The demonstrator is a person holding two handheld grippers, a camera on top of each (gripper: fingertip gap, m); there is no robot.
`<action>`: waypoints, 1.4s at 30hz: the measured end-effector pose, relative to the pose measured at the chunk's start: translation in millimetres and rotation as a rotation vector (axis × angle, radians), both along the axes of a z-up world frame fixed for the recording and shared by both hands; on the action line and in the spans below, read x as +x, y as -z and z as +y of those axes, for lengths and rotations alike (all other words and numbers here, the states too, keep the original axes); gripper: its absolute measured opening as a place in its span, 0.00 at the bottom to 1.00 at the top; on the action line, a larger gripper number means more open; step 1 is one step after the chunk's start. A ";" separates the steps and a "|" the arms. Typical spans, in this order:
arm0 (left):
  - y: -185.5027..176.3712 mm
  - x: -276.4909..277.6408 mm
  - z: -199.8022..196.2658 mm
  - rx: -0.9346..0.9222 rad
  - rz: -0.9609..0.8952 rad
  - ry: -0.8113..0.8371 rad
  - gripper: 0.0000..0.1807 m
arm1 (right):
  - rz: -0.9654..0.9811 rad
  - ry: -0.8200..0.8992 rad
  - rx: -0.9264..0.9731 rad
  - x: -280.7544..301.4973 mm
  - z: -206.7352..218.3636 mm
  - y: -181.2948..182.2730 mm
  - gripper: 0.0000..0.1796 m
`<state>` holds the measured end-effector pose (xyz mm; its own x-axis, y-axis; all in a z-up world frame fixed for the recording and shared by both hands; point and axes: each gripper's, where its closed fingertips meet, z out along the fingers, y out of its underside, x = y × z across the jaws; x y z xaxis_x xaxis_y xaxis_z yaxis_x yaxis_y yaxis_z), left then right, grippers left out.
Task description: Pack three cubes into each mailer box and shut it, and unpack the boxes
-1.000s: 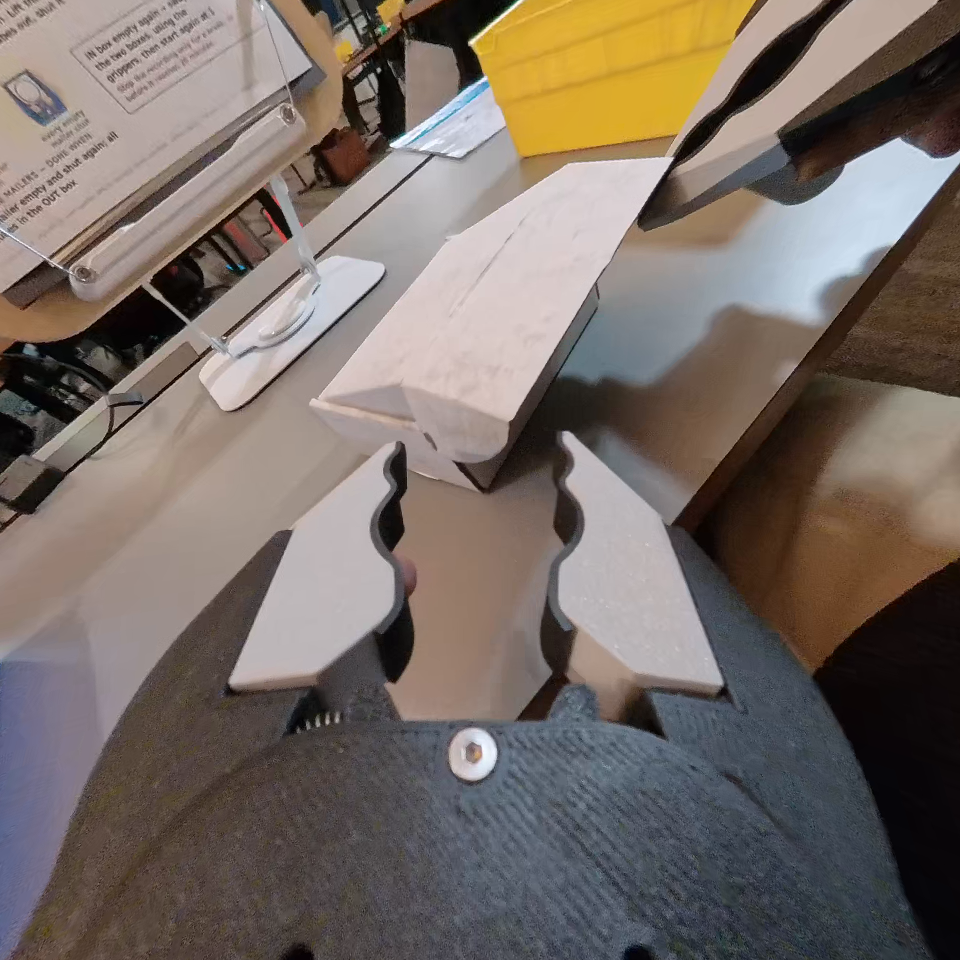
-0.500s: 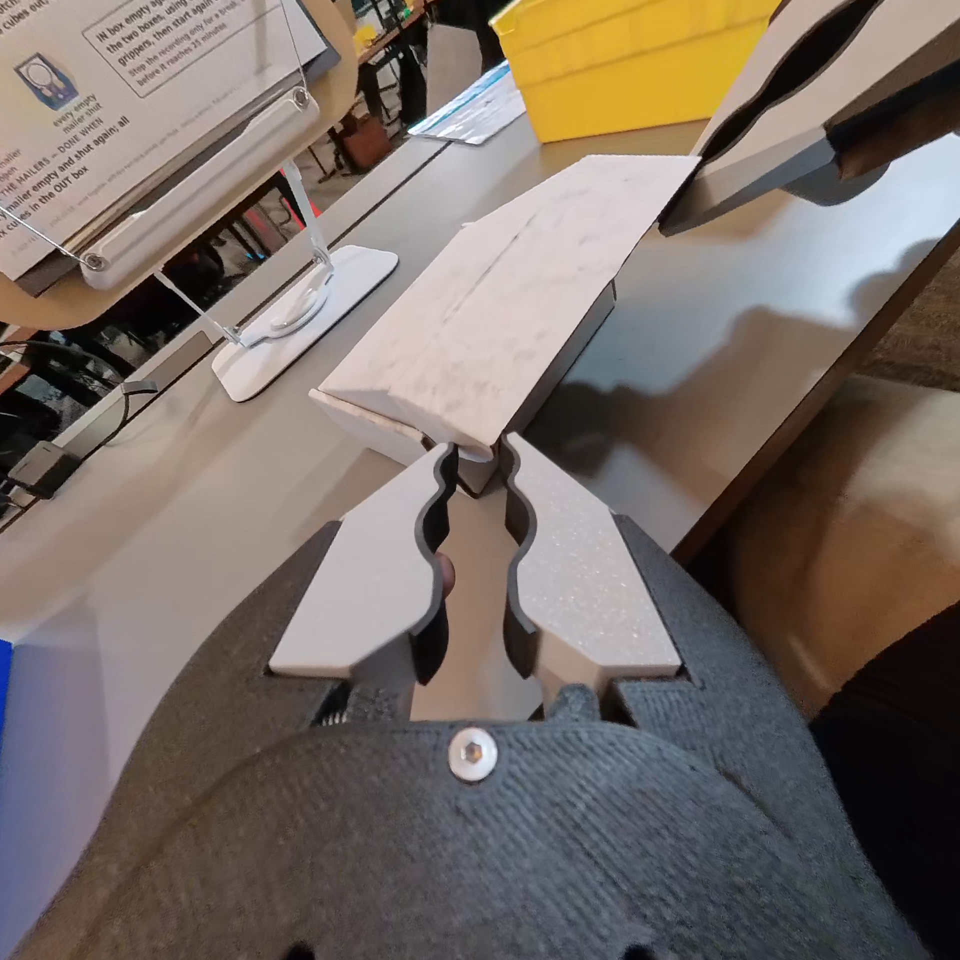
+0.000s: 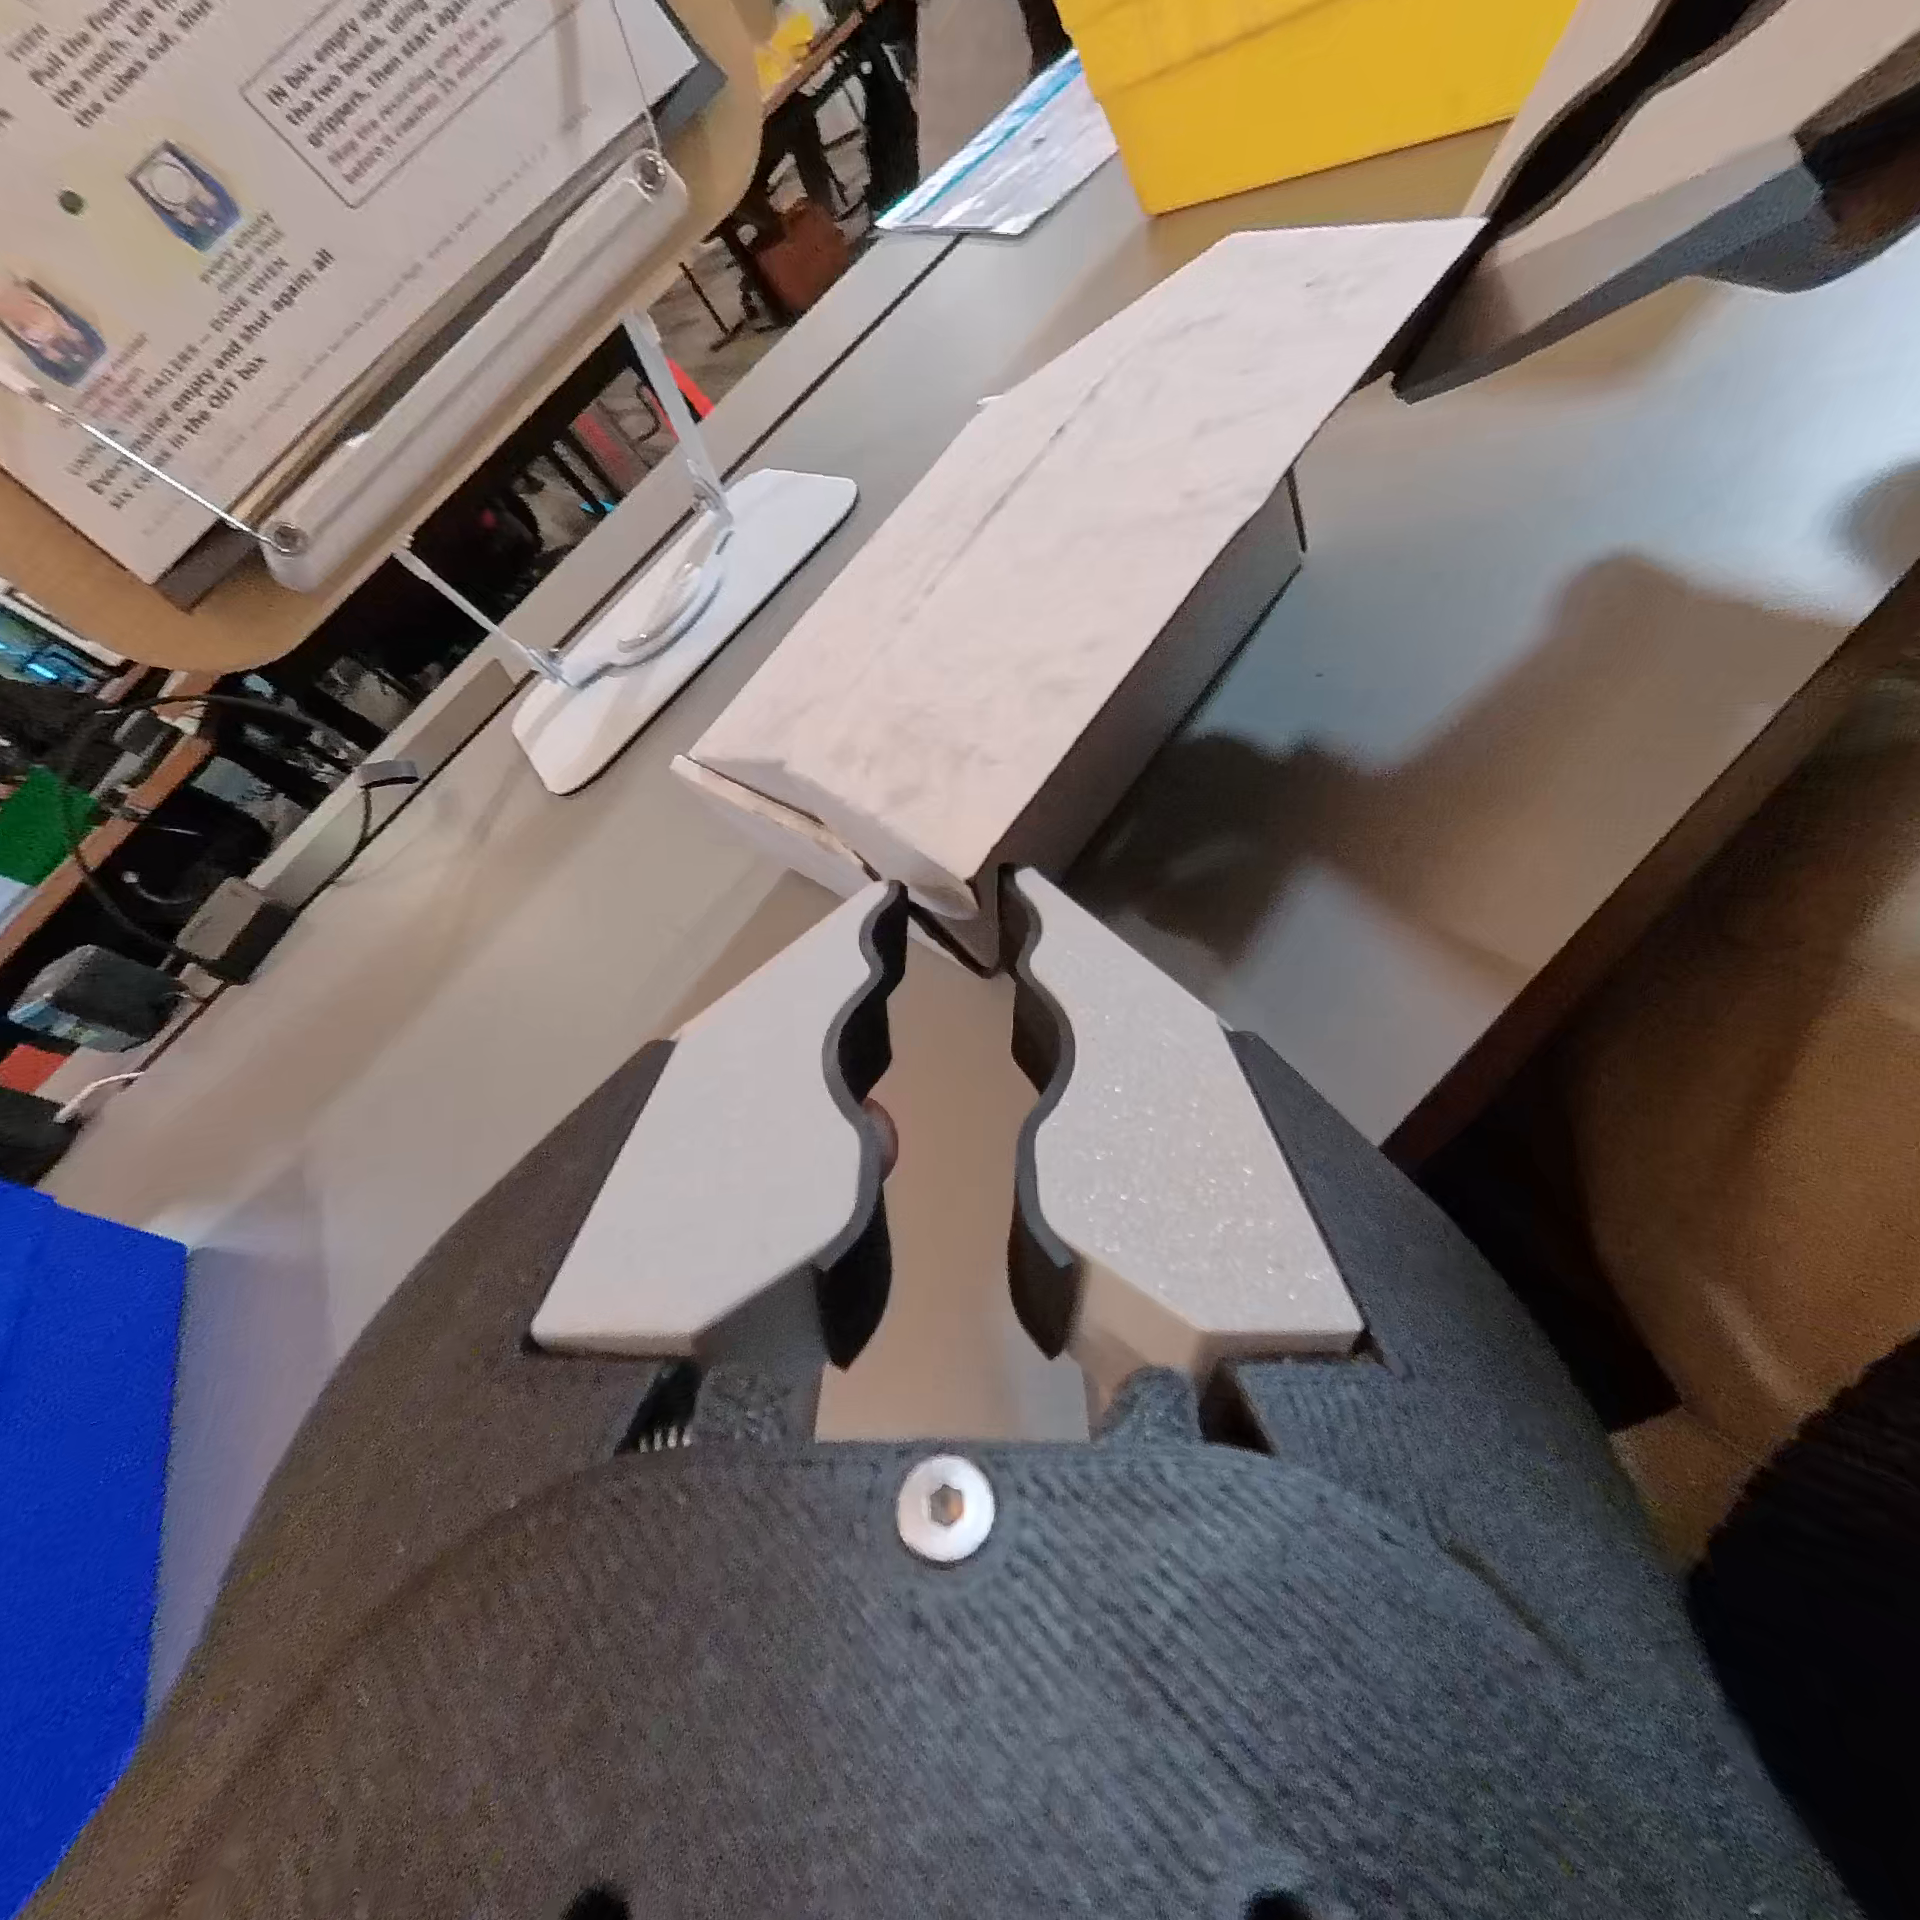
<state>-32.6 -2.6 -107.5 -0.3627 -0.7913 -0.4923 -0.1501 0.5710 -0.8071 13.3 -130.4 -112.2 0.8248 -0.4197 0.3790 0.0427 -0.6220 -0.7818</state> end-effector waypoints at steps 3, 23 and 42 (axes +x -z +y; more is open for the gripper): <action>-2.0 1.7 4.7 -0.002 -0.011 -0.026 0.11 | 0.002 0.000 0.002 -0.1 -0.1 -0.2 0.00; -3.6 6.7 4.5 0.021 -0.042 -0.020 0.07 | -0.008 -0.021 -0.018 0.2 4.2 0.4 0.00; 4.4 11.5 11.0 0.047 -0.023 -0.038 0.07 | -0.112 -0.031 -0.127 -1.0 6.3 2.2 0.00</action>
